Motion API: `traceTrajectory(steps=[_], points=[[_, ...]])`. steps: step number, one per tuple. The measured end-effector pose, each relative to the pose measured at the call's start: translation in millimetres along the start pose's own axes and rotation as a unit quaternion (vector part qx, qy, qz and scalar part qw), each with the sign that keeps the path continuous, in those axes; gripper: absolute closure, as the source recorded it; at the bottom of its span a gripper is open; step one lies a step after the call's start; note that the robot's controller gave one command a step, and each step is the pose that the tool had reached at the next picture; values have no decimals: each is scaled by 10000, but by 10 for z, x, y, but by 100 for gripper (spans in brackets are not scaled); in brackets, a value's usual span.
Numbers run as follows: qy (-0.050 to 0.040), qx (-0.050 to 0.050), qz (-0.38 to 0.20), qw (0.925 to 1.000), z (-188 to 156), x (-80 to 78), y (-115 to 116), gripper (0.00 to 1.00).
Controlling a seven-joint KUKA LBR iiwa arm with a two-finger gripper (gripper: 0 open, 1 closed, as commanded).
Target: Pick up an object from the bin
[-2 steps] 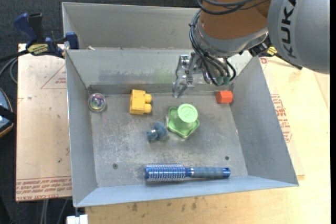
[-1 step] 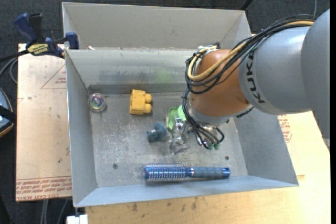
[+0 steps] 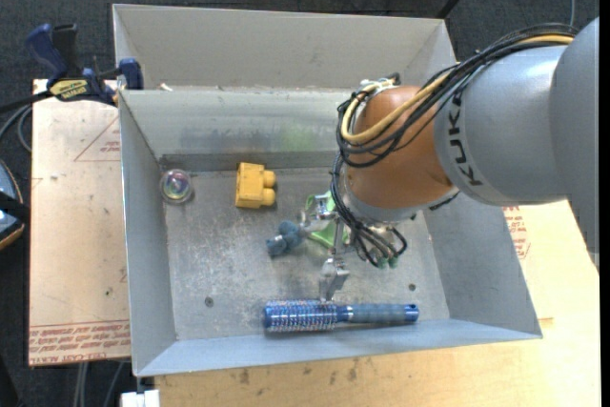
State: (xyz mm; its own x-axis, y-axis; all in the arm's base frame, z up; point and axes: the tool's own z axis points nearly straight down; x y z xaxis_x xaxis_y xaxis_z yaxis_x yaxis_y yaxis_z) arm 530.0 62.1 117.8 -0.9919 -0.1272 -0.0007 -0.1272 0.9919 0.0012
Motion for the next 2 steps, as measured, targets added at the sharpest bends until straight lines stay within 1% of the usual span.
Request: traceTrajectory(steps=[1,2], points=[[25,0,0,10000,454,-501,78,0],[-65,-9,14,10000,397,-537,82,100]])
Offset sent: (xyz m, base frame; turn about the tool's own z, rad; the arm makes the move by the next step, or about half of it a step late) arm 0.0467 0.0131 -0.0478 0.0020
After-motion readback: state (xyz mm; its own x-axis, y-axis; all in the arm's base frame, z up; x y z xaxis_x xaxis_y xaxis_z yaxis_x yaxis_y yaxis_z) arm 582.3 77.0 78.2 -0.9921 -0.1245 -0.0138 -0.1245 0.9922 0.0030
